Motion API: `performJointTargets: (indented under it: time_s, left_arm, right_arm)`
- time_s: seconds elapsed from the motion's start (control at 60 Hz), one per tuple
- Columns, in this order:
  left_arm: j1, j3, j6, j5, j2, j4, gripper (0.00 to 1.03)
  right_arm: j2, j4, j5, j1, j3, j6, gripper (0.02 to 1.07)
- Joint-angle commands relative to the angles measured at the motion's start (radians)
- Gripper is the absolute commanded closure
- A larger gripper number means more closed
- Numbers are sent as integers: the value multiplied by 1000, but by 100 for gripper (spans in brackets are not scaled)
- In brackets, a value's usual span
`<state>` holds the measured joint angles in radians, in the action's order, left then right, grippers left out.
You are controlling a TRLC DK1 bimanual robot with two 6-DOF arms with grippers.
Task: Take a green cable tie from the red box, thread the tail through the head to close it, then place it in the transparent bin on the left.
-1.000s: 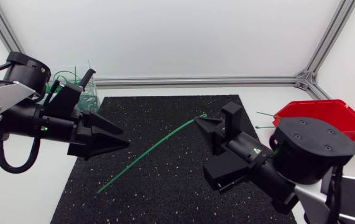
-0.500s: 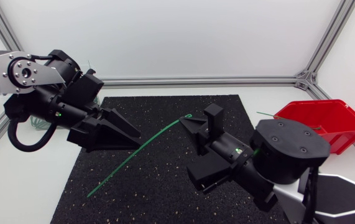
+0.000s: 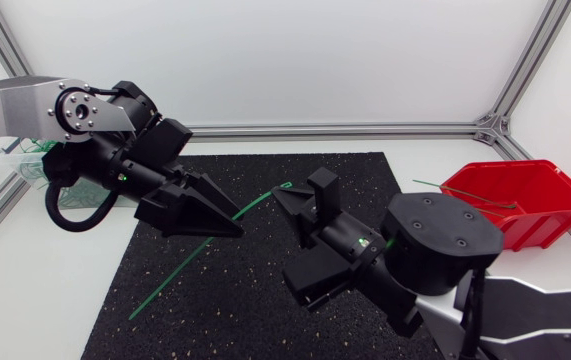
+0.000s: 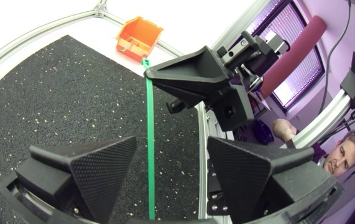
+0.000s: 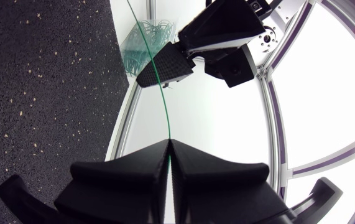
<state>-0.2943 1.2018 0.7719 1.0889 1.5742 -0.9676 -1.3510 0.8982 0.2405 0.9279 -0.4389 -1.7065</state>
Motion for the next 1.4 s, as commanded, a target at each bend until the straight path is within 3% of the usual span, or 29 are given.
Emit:
performJointTargets:
  time_s: [0.0, 0.2, 0.333, 0.583, 1.317, 1.383]
  left_arm:
    - [-6, 27, 27, 20, 26, -17, 35]
    - [1, 31, 18, 65, 53, -28, 62]
    - [4, 30, 23, 68, 58, -34, 63]
    - [20, 30, 26, 88, 58, -42, 79]
    - [24, 31, 29, 89, 60, -48, 82]
    - [26, 30, 30, 89, 63, -48, 86]
  right_arm:
    - [-16, 24, 10, 8, -20, -27, 101]
    - [-20, 28, 11, 9, -20, -30, 100]
    - [-20, 30, 14, 14, -17, -31, 100]
    - [-13, 31, 26, 29, -6, -39, 100]
    - [30, 42, 43, 57, 42, -62, 100]
    - [32, 42, 43, 57, 42, -64, 100]
